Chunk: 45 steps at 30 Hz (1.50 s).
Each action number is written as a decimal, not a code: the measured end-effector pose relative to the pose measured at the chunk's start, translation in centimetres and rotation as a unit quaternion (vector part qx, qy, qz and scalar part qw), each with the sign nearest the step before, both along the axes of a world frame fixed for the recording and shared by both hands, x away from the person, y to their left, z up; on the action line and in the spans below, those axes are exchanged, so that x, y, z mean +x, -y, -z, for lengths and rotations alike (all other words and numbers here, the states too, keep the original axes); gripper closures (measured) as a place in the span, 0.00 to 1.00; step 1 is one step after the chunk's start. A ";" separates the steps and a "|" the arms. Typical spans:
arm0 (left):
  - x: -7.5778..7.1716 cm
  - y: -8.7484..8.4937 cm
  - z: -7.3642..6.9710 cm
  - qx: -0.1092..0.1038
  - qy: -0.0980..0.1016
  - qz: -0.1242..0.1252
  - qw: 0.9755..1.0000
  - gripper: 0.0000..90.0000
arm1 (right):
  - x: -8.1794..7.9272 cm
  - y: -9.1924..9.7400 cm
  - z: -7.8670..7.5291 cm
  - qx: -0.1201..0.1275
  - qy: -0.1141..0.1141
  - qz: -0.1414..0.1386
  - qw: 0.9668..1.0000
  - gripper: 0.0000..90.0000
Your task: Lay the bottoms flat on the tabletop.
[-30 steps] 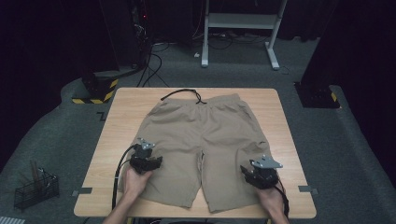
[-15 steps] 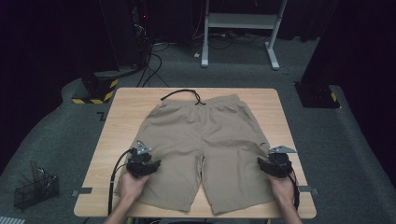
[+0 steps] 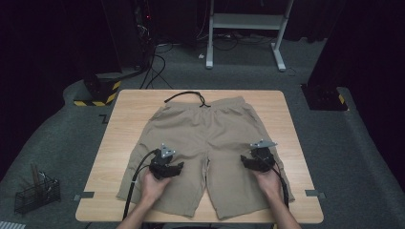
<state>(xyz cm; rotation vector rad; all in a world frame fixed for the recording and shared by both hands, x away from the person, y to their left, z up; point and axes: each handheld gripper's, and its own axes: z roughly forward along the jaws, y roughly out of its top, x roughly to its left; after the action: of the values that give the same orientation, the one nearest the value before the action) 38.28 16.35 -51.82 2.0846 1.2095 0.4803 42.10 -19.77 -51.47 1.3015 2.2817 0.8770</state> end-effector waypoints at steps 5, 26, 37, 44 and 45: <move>-0.6 0.5 0.1 0.002 0.004 0.000 1.000 0.43 | -4.2 -1.2 -0.1 -0.009 0.002 -0.066 0.998 0.51; -2.2 0.8 0.8 -0.012 0.037 0.011 0.999 0.43 | -5.7 -2.6 0.8 0.022 0.030 -0.086 0.996 0.44; 2.7 1.2 0.8 -0.011 0.035 0.009 0.999 0.41 | -2.6 -3.5 0.8 0.020 0.032 -0.056 0.998 0.44; 5.4 1.1 0.8 -0.008 0.036 -0.001 0.999 0.41 | 0.0 -3.5 0.8 0.020 0.033 -0.042 0.998 0.45; 5.2 1.1 0.5 -0.003 0.028 -0.010 1.000 0.41 | 0.2 -3.5 0.8 0.020 0.032 -0.040 0.998 0.45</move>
<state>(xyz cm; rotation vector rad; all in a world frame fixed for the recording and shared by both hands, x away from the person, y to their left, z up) 43.49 15.20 -52.37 2.0414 1.1989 0.5408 42.33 -16.26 -52.28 1.1884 2.2919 0.9828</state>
